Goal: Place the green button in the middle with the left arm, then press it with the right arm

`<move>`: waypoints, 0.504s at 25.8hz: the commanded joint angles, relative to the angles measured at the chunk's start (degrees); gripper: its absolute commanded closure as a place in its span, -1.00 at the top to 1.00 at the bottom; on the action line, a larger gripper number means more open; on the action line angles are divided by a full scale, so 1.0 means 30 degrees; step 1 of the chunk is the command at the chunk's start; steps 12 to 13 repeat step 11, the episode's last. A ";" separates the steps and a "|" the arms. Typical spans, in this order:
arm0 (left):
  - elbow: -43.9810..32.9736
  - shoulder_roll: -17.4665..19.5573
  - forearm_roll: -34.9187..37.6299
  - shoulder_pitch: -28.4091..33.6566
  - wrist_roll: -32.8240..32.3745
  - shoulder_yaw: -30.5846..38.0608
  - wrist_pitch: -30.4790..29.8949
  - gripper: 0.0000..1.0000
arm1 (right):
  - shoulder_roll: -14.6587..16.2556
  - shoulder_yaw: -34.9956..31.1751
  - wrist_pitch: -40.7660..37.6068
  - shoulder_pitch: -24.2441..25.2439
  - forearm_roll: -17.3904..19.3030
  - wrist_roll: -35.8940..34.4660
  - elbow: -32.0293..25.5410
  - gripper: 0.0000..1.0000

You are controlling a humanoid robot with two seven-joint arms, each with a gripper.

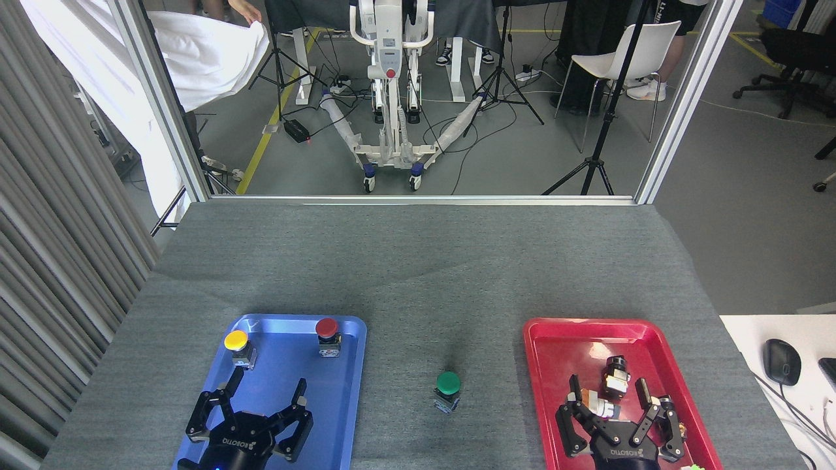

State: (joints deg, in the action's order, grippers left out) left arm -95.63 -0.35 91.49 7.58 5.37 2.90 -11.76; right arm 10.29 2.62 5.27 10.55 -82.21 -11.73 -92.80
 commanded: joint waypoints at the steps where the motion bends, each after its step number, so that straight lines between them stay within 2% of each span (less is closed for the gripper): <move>1: 0.0001 0.0000 0.0000 0.0023 -0.0001 0.0001 -0.0005 1.00 | -0.0148 0.0065 0.0031 0.0233 0.0071 -0.0015 0.0055 1.00; 13: 0.0060 0.0029 0.0000 0.0257 -0.0001 -0.0028 -0.0005 1.00 | -0.0148 0.0036 0.0031 0.0556 0.0100 -0.0015 -0.0062 1.00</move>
